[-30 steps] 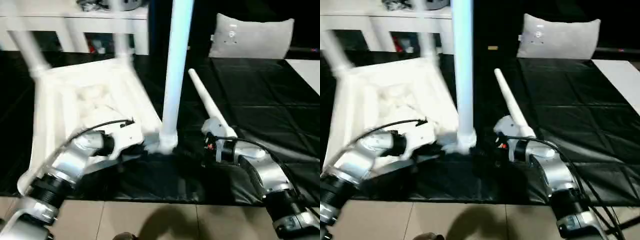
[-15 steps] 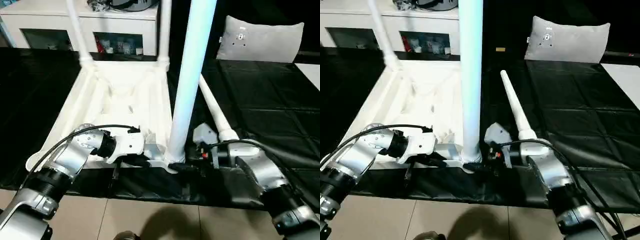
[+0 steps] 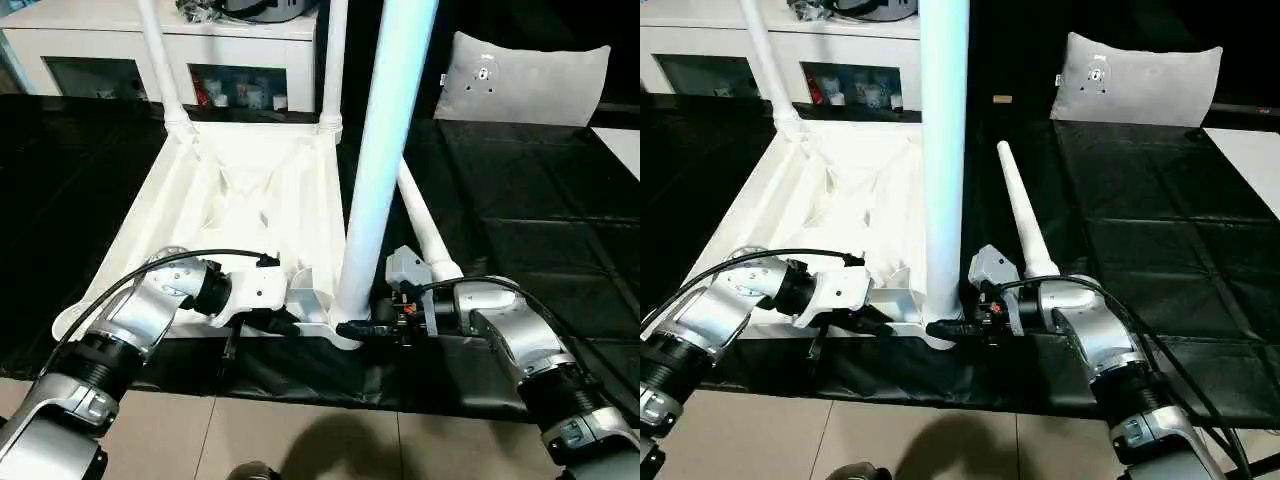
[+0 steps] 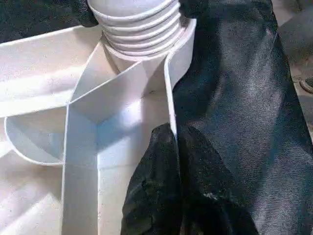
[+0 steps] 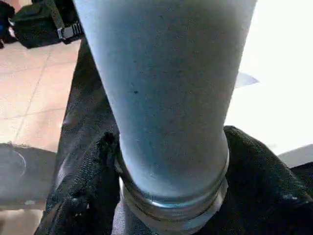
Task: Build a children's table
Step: Rotate leg to tighten
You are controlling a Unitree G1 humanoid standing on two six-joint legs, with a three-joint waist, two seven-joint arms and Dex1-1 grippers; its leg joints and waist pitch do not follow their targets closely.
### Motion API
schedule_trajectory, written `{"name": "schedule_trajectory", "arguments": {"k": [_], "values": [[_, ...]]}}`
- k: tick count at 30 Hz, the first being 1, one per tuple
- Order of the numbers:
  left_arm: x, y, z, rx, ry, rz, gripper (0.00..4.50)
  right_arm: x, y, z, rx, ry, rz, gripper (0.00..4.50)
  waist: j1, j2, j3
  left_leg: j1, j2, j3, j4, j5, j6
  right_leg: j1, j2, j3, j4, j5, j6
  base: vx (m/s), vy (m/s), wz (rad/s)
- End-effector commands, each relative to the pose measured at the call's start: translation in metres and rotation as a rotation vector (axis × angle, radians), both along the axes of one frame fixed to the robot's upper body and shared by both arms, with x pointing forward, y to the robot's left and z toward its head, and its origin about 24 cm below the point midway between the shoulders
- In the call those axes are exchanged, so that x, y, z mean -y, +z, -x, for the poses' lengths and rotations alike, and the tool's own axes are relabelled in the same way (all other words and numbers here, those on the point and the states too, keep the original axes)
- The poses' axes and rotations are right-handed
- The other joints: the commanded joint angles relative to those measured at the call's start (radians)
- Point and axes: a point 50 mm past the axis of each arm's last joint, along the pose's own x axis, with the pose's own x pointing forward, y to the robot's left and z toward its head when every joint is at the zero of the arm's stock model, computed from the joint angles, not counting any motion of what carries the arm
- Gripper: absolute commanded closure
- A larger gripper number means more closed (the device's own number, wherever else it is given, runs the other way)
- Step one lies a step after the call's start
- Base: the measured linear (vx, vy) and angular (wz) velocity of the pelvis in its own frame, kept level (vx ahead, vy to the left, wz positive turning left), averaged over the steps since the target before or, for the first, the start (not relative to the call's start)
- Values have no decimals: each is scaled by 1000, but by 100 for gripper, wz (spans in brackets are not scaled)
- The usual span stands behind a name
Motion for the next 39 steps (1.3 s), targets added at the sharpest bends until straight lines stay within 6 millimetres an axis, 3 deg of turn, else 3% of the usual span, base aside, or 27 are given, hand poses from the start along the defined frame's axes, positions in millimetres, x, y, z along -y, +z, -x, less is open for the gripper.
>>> {"name": "schedule_trajectory", "arguments": {"k": [1, 5, 8, 9, 10, 11, 14, 16, 18, 19, 21, 28, 29, 32, 35, 39], "values": [[9, -14, 9, -73, 44, 12, 450, -11, -1, 4, -61, -21, -88, 176, -6, -11, -58, 26, 64, -14, -62, -232, 26, 29, -87, 43, -67, -173, -208, 0, 0, 0], [16, -12, 5, -58, 193, 86, 450, -21, -6, 0, -69, -137, -92, 177, -10, -10, -52, 28, 61, -16, -67, -278, 11, 24, -89, 45, -76, -263, -194, 0, 0, 0], [28, -8, 2, -46, 404, 180, 450, -38, -16, -8, -96, -322, -77, 178, -29, -12, -40, 33, 56, -24, -74, -366, -31, 17, -95, 46, -92, -452, -161, 0, 0, 0], [34, -6, 0, -38, 491, 209, 450, -45, -18, -14, -118, -412, -99, 178, -52, -12, -36, 30, 56, -33, -78, -402, -50, 19, -99, 42, -97, -528, -142, 0, 0, 0], [34, -6, 0, -38, 491, 209, 450, -45, -18, -14, -118, -412, -99, 178, -52, -12, -36, 30, 56, -33, -78, -402, -50, 19, -99, 42, -97, -528, -142, 0, 0, 0], [41, -4, -2, -17, 578, 233, 450, -51, -18, -21, -135, -508, -118, 178, -67, -15, -40, 24, 51, -39, -80, -413, -51, 26, -96, 37, -103, -559, -109, -40, 21, -18], [51, -1, -5, 9, 690, 260, 450, -56, -17, -29, -152, -606, -138, 178, -88, -16, -39, 26, 52, -38, -80, -424, -53, 18, -92, 38, -105, -515, -121, -20, 15, -12], [59, 2, -8, 39, 758, 276, 450, -59, -14, -30, -92, -604, -104, 178, -91, -20, -39, 29, 49, -33, -73, -415, -36, 16, -88, 40, -109, -477, -134, 0, 0, 0], [62, 5, -8, 50, 782, 281, 450, -60, -13, -29, -69, -592, -93, 178, -88, -24, -42, 29, 50, -28, -71, -382, -22, 16, -84, 44, -104, -405, -147, 0, 0, 0], [63, 6, -8, 57, 782, 281, 450, -60, -13, -29, -72, -583, -101, 143, -85, -24, -44, 24, 49, -26, -70, -351, -7, 22, -84, 45, -101, -361, -156, 0, 0, 0], [61, 7, -10, 75, 777, 263, 450, -56, -12, -30, -60, -599, -107, 122, -83, -23, -47, 21, 49, -24, -68, -309, 6, 25, -82, 45, -94, -293, -168, 0, 0, 0], [43, 2, -8, 102, 701, 187, 450, -36, -5, -27, 18, -528, -121, 61, -70, -18, -61, 12, 48, -17, -52, -160, 52, 40, -75, 43, -67, -33, -217, 0, 0, 0], [42, 2, -8, 98, 689, 185, 450, -34, -4, -26, 25, -516, -122, 49, -68, -12, -61, 11, 48, -19, -51, -149, 57, 39, -76, 42, -66, -13, -219, 0, 0, 0], [38, 1, -4, 71, 611, 194, 450, -26, 2, -27, 83, -490, -135, 20, -71, -14, -56, 13, 49, -17, -54, -184, 55, 37, -74, 40, -69, -36, -230, 0, 0, 0], [27, -1, 0, 37, 481, 166, 450, -9, 11, -26, 102, -390, -137, 5, -68, -11, -53, 16, 49, -19, -57, -238, 40, 37, -75, 39, -76, -123, -219, 0, 0, 0], [14, -3, 6, 16, 299, 95, 450, 6, 14, -19, 92, -232, -61, 5, -52, -11, -52, 25, 54, -17, -59, -269, 31, 30, -76, 42, -77, -161, -205, 0, 0, 0]]}}
